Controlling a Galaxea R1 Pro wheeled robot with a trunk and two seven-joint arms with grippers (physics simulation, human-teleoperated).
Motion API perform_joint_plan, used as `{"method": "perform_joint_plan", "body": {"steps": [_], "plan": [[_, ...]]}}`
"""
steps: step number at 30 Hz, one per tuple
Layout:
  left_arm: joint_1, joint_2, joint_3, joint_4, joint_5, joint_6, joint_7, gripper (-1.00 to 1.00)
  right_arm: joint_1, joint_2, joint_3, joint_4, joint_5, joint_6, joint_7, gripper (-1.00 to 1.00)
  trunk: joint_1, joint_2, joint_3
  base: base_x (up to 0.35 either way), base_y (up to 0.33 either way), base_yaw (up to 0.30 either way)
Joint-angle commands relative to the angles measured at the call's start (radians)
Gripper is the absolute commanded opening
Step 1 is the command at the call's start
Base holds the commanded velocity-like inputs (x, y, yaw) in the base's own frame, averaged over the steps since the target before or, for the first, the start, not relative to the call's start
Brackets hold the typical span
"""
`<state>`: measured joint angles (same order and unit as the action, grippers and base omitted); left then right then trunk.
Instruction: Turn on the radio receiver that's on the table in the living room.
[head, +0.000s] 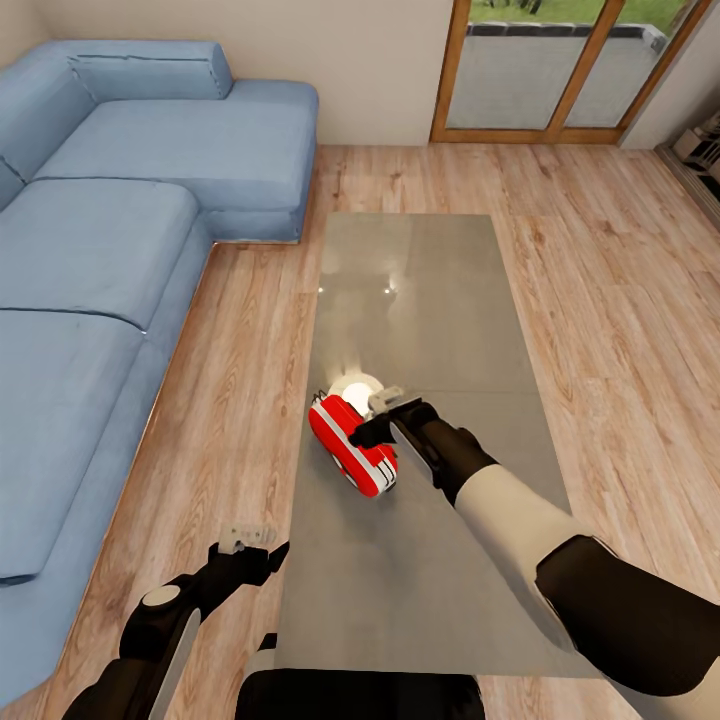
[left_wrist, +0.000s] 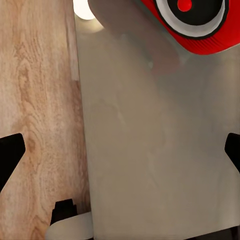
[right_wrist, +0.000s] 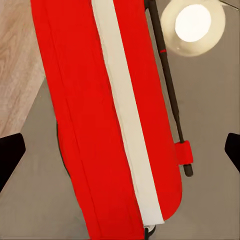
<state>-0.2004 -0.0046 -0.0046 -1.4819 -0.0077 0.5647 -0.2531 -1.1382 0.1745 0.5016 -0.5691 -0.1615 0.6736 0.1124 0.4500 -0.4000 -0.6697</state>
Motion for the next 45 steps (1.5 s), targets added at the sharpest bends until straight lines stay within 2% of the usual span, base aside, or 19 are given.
{"method": "perform_joint_plan", "body": {"steps": [1, 5, 11, 14, 20, 45], "plan": [[0.0, 0.0, 0.0, 0.0, 0.0, 0.0, 0.0, 1.0, 0.0, 0.0, 0.001, 0.0, 0.0, 0.0, 0.003, 1.0, 0.0, 0.0, 0.0, 0.0, 0.0, 0.0], [0.0, 0.0, 0.0, 0.0, -0.001, 0.0, 0.0, 1.0, 0.001, 0.0, 0.003, 0.0, -0.001, -0.001, 0.01, 1.0, 0.0, 0.0, 0.0, 0.0, 0.0, 0.0], [0.0, 0.0, 0.0, 0.0, 0.0, 0.0, 0.0, 1.0, 0.001, 0.0, 0.042, 0.001, -0.003, -0.01, 0.012, 1.0, 0.0, 0.0, 0.0, 0.0, 0.0, 0.0], [0.0, 0.0, 0.0, 0.0, 0.0, 0.0, 0.0, 1.0, 0.002, 0.0, 0.052, 0.019, -0.02, -0.025, 0.013, 1.0, 0.0, 0.0, 0.0, 0.0, 0.0, 0.0], [0.0, 0.0, 0.0, 0.0, 0.0, 0.0, 0.0, 1.0, 0.002, 0.0, 0.058, 0.071, -0.033, -0.071, 0.013, 1.0, 0.0, 0.0, 0.0, 0.0, 0.0, 0.0], [0.0, 0.0, 0.0, 0.0, -0.001, 0.0, 0.0, 1.0, 0.003, 0.0, 0.063, 0.152, -0.033, -0.127, 0.036, 1.0, 0.0, 0.0, 0.0, 0.0, 0.0, 0.0]]}}
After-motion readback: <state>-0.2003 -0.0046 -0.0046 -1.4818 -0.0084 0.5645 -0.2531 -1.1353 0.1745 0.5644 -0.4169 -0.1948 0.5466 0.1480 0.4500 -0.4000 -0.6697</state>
